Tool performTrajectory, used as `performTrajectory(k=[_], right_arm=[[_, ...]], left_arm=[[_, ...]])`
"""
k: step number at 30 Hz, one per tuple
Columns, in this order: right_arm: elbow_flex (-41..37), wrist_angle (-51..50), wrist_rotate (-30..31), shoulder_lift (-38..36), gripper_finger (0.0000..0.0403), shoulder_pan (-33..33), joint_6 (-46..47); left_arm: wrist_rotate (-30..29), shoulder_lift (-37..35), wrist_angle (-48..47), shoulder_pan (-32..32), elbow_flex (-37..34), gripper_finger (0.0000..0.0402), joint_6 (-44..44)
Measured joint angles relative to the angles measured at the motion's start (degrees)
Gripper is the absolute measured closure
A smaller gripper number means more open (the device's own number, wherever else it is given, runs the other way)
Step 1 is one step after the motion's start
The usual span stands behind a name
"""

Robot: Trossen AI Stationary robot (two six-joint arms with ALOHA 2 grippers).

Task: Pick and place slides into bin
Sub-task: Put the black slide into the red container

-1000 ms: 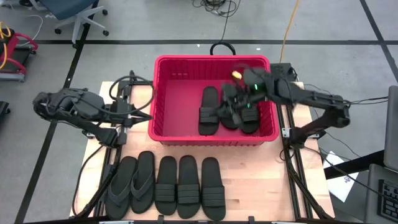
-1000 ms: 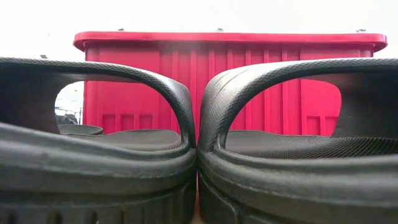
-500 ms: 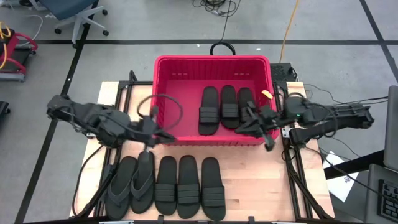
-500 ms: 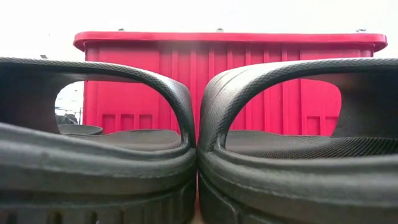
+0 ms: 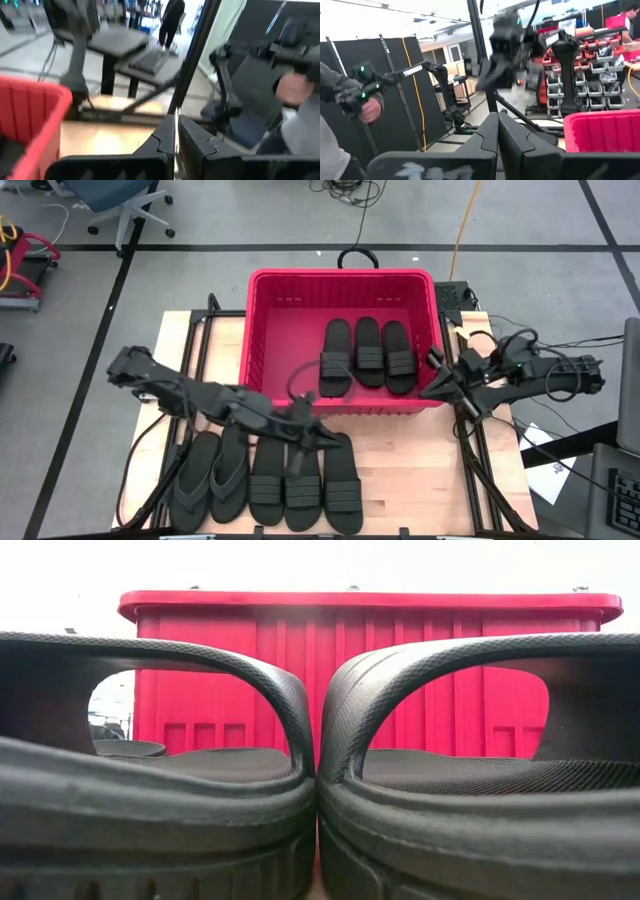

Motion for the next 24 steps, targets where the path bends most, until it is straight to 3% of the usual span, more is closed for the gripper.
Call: performTrajectory(k=[6, 13, 19, 24], right_arm=[[0.00, -6.49, -4.43, -2.18, 0.0403, 0.02, -1.11], [-0.04, -18.61, 0.36, -2.69, 0.0403, 0.00, 1.88], [-0.04, -20.55, 2.68, -3.18, 0.0403, 0.00, 0.34], [-2.69, -20.45, 5.76, -5.73, 0.0403, -0.02, 2.84]], left_arm=[[5.74, 5.19, -5.51, -0.12, 0.00, 0.0382, -3.29], [7.52, 8.70, -13.38, -1.53, -0.02, 0.0366, -2.79], [8.92, 13.04, -13.37, -2.43, -0.02, 0.0292, -2.04], [10.08, 18.10, -13.56, -2.59, -0.02, 0.0221, -6.47]])
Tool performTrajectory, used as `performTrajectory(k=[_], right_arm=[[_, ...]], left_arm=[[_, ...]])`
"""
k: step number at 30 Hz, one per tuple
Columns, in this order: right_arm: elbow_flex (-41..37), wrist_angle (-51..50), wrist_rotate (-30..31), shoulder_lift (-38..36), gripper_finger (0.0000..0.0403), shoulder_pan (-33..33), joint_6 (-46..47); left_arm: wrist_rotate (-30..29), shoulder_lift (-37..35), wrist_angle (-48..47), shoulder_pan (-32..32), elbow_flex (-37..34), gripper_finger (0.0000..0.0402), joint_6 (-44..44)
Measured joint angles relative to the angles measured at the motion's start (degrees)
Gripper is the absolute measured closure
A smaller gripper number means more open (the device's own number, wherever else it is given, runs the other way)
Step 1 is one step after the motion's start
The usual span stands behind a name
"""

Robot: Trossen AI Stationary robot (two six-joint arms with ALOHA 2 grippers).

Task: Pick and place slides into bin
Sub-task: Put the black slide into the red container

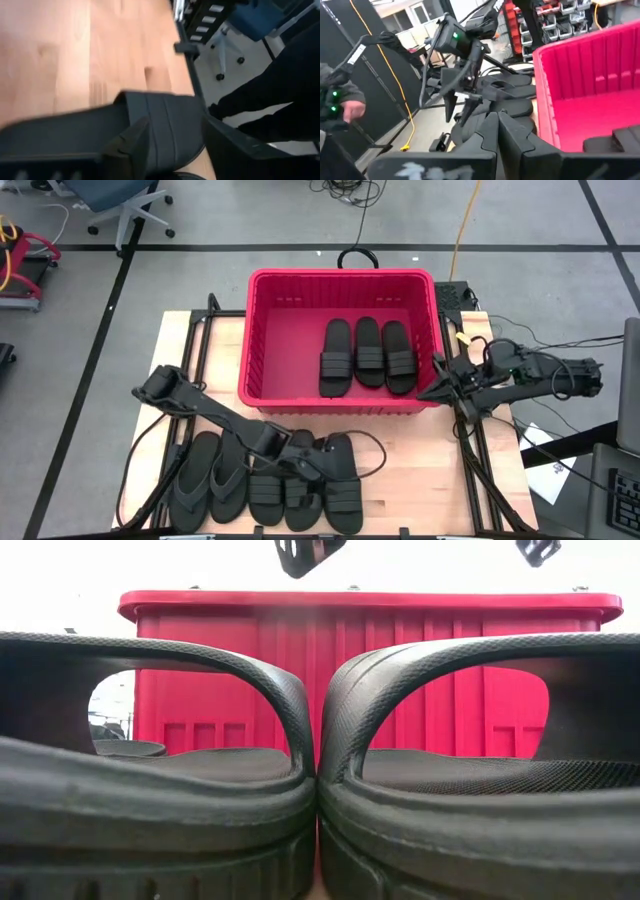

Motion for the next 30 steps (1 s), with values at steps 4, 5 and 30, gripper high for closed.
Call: performTrajectory(k=[4, 5, 30], right_arm=[[-4.46, 2.56, 0.82, -2.40, 0.0403, 0.02, 4.13], [-5.55, 3.60, 0.99, -2.91, 0.0403, 0.02, 5.07], [-11.19, 1.70, 3.54, -11.24, 0.0403, 0.00, 9.06]], left_arm=[[2.30, 1.92, 0.07, 1.18, 0.00, 0.0169, -3.74], [2.35, 2.15, 0.15, 1.55, 0.00, 0.0157, -4.27], [12.28, 11.82, 7.16, 3.70, 0.00, 0.0092, -10.05]])
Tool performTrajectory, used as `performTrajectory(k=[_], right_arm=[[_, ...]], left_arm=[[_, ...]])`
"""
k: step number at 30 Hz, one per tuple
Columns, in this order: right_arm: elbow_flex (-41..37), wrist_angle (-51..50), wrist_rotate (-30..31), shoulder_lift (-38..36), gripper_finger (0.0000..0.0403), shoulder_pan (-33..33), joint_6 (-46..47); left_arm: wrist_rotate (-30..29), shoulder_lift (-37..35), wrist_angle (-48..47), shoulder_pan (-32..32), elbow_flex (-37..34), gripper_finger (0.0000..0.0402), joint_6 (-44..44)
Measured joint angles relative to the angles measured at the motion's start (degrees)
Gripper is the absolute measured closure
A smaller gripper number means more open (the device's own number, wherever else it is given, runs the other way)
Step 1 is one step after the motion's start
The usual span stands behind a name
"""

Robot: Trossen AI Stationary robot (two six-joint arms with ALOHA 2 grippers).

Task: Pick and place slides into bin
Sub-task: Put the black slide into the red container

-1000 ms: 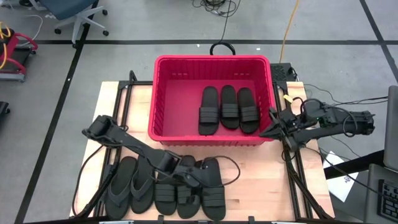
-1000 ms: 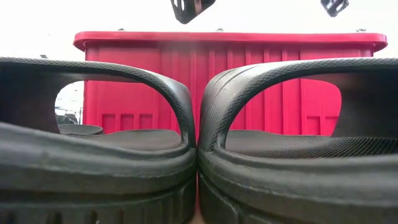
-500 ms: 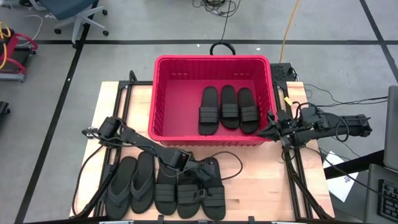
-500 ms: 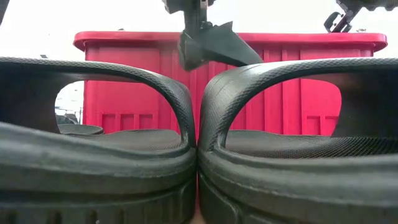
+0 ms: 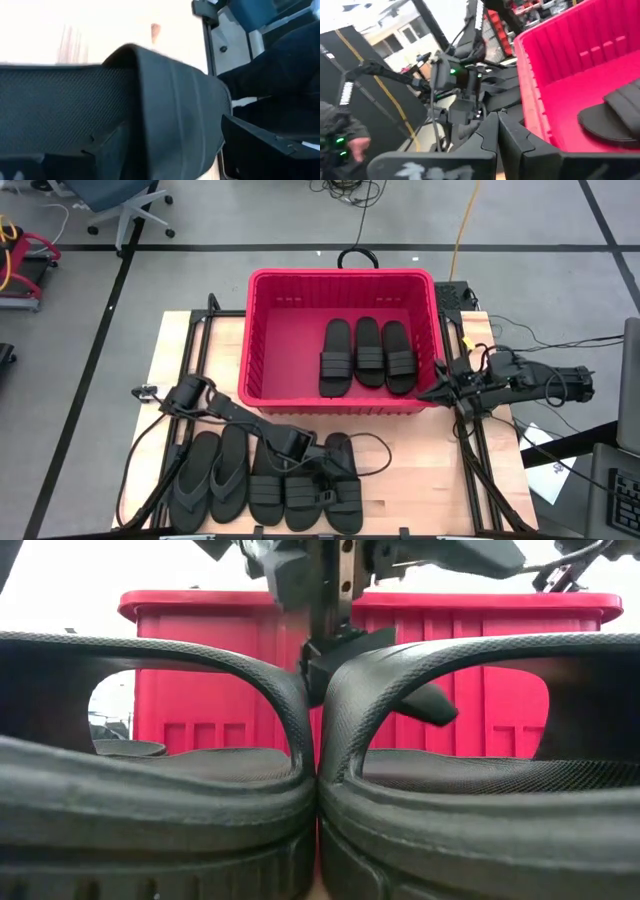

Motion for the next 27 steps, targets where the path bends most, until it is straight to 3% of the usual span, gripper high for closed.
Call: performTrajectory(k=[3, 5, 8, 12, 14, 18, 25, 27], right_arm=[[0.00, -0.16, -0.14, -0.56, 0.0403, 0.02, 0.00], [0.00, -0.12, -0.14, -0.73, 0.0403, 0.02, 0.00], [0.00, -0.14, -0.14, -0.71, 0.0403, 0.02, -0.07], [0.00, -0.14, -0.11, -0.71, 0.0403, 0.02, -0.71], [0.00, -0.14, -0.09, -0.71, 0.0403, 0.02, -1.16], [0.00, -0.14, -0.03, -0.71, 0.0403, 0.02, -2.20], [0.02, -0.16, -0.03, -0.71, 0.0403, 0.02, -2.56], [0.04, -0.13, -0.03, -0.71, 0.0403, 0.02, -2.56]], left_arm=[[-0.26, 0.10, 0.01, 0.06, 0.00, 0.0100, 1.42], [-1.18, 0.12, 0.01, 0.07, 0.00, 0.0129, 3.68], [-1.43, 0.12, 0.15, 0.11, 0.00, 0.0206, 5.01], [-1.05, 0.10, 0.23, 0.12, 0.00, 0.0344, 5.09], [0.15, 0.10, 0.63, 0.26, 0.00, 0.0384, 5.14], [1.08, 0.10, 1.33, 0.24, 0.00, 0.0383, 5.49], [10.34, -2.54, 2.25, -0.25, 1.59, 0.0395, 7.03], [10.58, -4.81, 2.31, -0.73, 2.23, 0.0397, 9.00]])
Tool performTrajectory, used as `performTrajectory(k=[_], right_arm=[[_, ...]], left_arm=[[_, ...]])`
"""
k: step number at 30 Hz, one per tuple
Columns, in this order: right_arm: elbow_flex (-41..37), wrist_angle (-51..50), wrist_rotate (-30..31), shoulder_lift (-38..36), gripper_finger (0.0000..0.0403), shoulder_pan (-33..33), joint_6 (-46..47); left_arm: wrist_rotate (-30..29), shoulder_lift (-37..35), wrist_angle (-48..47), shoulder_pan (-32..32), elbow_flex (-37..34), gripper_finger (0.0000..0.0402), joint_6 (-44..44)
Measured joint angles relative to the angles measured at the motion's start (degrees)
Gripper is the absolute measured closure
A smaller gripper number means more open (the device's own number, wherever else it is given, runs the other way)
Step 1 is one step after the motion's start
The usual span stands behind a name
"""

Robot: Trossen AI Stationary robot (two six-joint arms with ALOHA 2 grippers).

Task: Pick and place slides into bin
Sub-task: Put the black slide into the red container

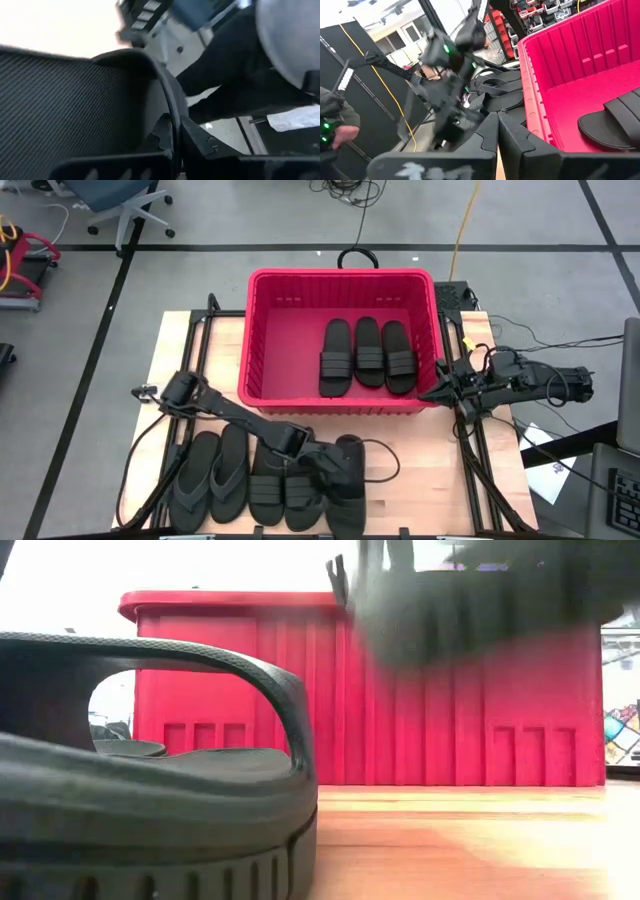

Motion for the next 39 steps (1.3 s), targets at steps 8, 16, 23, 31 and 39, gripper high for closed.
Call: performTrajectory(k=[8, 16, 23, 31, 39], right_arm=[[0.02, -0.60, -0.80, 0.11, 0.0403, -0.01, -0.07], [0.02, -3.82, -3.01, 0.35, 0.0393, 0.00, 1.49], [0.02, -4.57, -3.34, 0.42, 0.0392, 0.00, 3.51], [0.02, -2.01, -0.57, 0.43, 0.0392, 0.00, 4.95], [-0.55, 4.12, 6.09, 1.82, 0.0392, -0.02, -0.57]], left_arm=[[-3.12, -11.35, -7.10, -0.03, 0.04, 0.0398, 2.66], [-15.33, -25.48, -17.35, -3.30, 0.07, 0.0400, -2.78], [-31.25, -36.62, -35.72, -5.33, 0.20, 0.0400, -9.58], [-22.58, -41.89, -50.13, 5.74, 2.15, 0.0401, -0.87], [-15.79, -41.61, -57.66, 25.31, 11.40, 0.0401, 15.85]])
